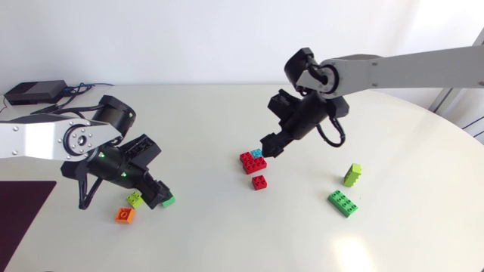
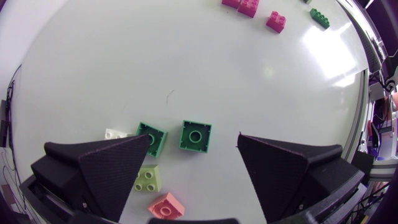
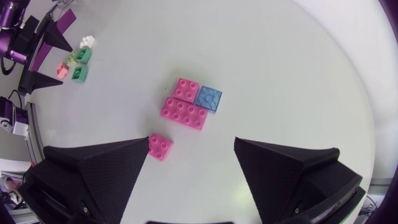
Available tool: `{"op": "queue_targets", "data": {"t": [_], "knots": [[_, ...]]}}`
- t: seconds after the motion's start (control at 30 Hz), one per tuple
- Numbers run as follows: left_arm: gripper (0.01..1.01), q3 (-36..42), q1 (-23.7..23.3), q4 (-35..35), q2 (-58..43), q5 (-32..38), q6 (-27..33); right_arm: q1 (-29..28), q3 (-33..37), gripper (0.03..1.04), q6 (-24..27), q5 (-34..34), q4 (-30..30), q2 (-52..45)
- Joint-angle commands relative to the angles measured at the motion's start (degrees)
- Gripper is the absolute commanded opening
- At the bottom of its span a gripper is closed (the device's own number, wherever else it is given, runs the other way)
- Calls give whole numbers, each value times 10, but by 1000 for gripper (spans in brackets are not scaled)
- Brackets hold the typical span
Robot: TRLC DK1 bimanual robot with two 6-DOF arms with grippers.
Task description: Sort duplo bricks by size, large to the right and small to the left
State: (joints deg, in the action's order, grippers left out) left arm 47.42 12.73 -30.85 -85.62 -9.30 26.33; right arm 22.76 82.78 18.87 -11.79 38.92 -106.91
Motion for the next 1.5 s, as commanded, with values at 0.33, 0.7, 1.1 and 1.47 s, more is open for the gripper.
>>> {"op": "queue_targets", "data": {"t": [0.33, 0.7, 1.1, 1.47], "knots": [[987, -24, -39, -10, 31, -29, 26, 18, 135, 979, 22, -7, 33, -134], [985, -18, -50, -9, 12, -42, 43, 34, 233, 977, 27, -17, 58, -217], [985, -25, -65, -7, 9, -57, 51, 41, 284, 977, 25, -47, 99, -265], [985, -27, -68, -7, 5, -69, 54, 28, 323, 977, 24, -46, 120, -306]]}}
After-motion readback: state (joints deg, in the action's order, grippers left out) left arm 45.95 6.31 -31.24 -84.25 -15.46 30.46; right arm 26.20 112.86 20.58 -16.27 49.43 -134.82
